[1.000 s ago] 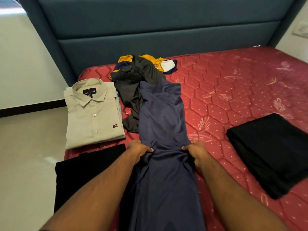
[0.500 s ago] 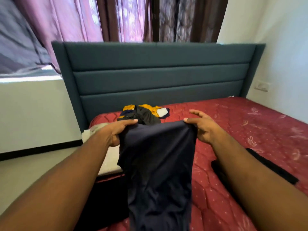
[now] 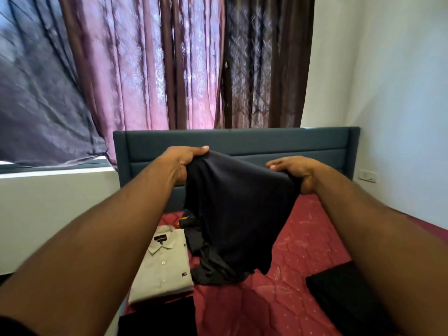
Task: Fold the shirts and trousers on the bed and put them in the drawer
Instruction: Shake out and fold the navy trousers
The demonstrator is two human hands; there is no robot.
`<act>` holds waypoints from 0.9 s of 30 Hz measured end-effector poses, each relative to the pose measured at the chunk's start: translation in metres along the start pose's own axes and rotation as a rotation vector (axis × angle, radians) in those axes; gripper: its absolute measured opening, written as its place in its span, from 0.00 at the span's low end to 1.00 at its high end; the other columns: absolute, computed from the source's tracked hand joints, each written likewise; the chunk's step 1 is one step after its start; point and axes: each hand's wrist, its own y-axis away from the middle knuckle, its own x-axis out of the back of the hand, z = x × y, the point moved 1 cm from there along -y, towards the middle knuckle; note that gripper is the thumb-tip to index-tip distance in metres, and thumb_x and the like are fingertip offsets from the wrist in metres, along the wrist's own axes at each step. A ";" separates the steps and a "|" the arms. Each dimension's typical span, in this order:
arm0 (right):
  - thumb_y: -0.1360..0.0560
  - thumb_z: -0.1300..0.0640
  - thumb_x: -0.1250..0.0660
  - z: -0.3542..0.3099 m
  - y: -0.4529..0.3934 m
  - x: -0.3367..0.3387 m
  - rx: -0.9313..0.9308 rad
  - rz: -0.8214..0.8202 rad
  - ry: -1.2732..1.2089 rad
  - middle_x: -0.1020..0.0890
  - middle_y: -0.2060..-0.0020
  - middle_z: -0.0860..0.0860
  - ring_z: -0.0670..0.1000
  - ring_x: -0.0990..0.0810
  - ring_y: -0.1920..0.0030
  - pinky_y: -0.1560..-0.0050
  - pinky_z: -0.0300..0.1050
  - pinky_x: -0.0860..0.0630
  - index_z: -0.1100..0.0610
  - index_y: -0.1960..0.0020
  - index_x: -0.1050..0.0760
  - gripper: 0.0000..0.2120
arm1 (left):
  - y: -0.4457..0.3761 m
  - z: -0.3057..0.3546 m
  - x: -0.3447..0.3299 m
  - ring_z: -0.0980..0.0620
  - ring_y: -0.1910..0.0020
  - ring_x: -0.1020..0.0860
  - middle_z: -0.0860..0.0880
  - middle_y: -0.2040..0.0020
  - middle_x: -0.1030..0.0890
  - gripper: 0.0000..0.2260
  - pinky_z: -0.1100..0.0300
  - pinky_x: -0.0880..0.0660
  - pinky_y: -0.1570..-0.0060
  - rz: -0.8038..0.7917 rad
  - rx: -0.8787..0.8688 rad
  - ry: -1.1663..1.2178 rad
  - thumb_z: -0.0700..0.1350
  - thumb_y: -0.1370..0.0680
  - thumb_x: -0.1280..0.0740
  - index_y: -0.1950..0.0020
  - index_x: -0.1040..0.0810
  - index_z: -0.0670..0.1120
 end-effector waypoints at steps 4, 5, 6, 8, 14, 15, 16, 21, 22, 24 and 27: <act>0.23 0.68 0.36 -0.002 0.011 0.009 0.307 0.338 -0.246 0.20 0.59 0.49 0.45 0.25 0.63 0.64 0.39 0.28 0.53 0.45 0.20 0.13 | 0.012 0.003 0.008 0.49 0.75 0.19 0.42 0.66 0.16 0.07 0.57 0.25 0.80 0.058 0.012 0.001 0.40 0.26 0.27 0.52 0.20 0.37; 0.24 0.69 0.36 -0.001 0.013 0.011 0.306 0.315 -0.258 0.19 0.59 0.49 0.45 0.24 0.62 0.65 0.39 0.28 0.54 0.44 0.20 0.14 | 0.014 0.004 0.010 0.50 0.77 0.20 0.43 0.70 0.17 0.07 0.58 0.26 0.81 0.076 0.009 -0.009 0.40 0.26 0.27 0.53 0.20 0.37; 0.24 0.70 0.36 -0.001 0.016 0.011 0.294 0.284 -0.246 0.19 0.59 0.50 0.46 0.23 0.62 0.66 0.39 0.26 0.55 0.44 0.20 0.15 | 0.016 0.004 0.011 0.51 0.79 0.21 0.45 0.74 0.19 0.06 0.60 0.26 0.82 0.086 0.008 -0.016 0.41 0.25 0.28 0.56 0.21 0.38; 0.24 0.72 0.37 -0.001 0.018 0.011 0.254 0.254 -0.188 0.20 0.61 0.53 0.48 0.23 0.64 0.69 0.38 0.23 0.58 0.44 0.20 0.14 | 0.022 0.003 0.012 0.53 0.82 0.24 0.47 0.78 0.22 0.07 0.60 0.26 0.83 0.093 0.015 -0.037 0.40 0.23 0.29 0.60 0.23 0.40; 0.23 0.69 0.37 0.007 0.014 0.008 0.300 0.316 -0.048 0.22 0.63 0.53 0.48 0.25 0.65 0.69 0.39 0.26 0.54 0.56 0.24 0.11 | 0.031 -0.008 0.009 0.52 0.83 0.24 0.46 0.80 0.23 0.07 0.58 0.29 0.86 0.124 0.030 -0.028 0.36 0.21 0.35 0.59 0.26 0.40; 0.23 0.69 0.37 0.009 0.013 0.007 0.305 0.313 0.030 0.23 0.64 0.53 0.49 0.26 0.66 0.68 0.40 0.26 0.54 0.58 0.26 0.12 | 0.030 -0.010 0.009 0.51 0.83 0.24 0.46 0.79 0.23 0.06 0.58 0.28 0.85 0.128 0.034 -0.022 0.36 0.21 0.35 0.58 0.26 0.41; 0.24 0.69 0.36 0.012 0.012 0.007 0.307 0.339 0.089 0.24 0.64 0.53 0.49 0.26 0.65 0.67 0.41 0.27 0.54 0.60 0.27 0.12 | 0.030 -0.013 0.009 0.51 0.82 0.23 0.45 0.77 0.22 0.05 0.57 0.27 0.84 0.129 0.040 -0.010 0.36 0.21 0.35 0.57 0.26 0.41; 0.27 0.69 0.33 0.006 0.008 0.007 0.210 0.379 0.485 0.19 0.59 0.60 0.55 0.22 0.59 0.58 0.48 0.24 0.59 0.63 0.25 0.09 | 0.027 -0.032 0.001 0.52 0.72 0.23 0.46 0.64 0.22 0.09 0.58 0.21 0.71 0.088 -0.072 -0.050 0.36 0.26 0.27 0.59 0.27 0.45; 0.26 0.68 0.34 0.002 0.011 0.007 0.165 0.366 0.630 0.18 0.56 0.60 0.56 0.21 0.58 0.57 0.49 0.23 0.62 0.60 0.24 0.05 | 0.027 -0.037 -0.001 0.52 0.68 0.23 0.46 0.62 0.23 0.12 0.58 0.22 0.69 0.117 -0.117 -0.109 0.36 0.29 0.25 0.58 0.27 0.45; 0.22 0.63 0.38 -0.002 0.023 0.008 -0.016 0.275 0.967 0.19 0.60 0.59 0.57 0.20 0.61 0.63 0.45 0.22 0.65 0.56 0.25 0.07 | 0.026 -0.047 -0.003 0.53 0.66 0.25 0.47 0.61 0.23 0.15 0.60 0.26 0.69 0.187 -0.187 -0.178 0.34 0.32 0.23 0.56 0.26 0.46; 0.19 0.61 0.44 -0.005 0.034 0.016 -0.284 -0.014 1.038 0.18 0.67 0.61 0.58 0.19 0.65 0.61 0.48 0.21 0.67 0.57 0.24 0.14 | 0.019 -0.053 -0.008 0.51 0.62 0.23 0.47 0.61 0.22 0.14 0.60 0.26 0.67 0.202 -0.210 -0.195 0.33 0.33 0.22 0.59 0.25 0.47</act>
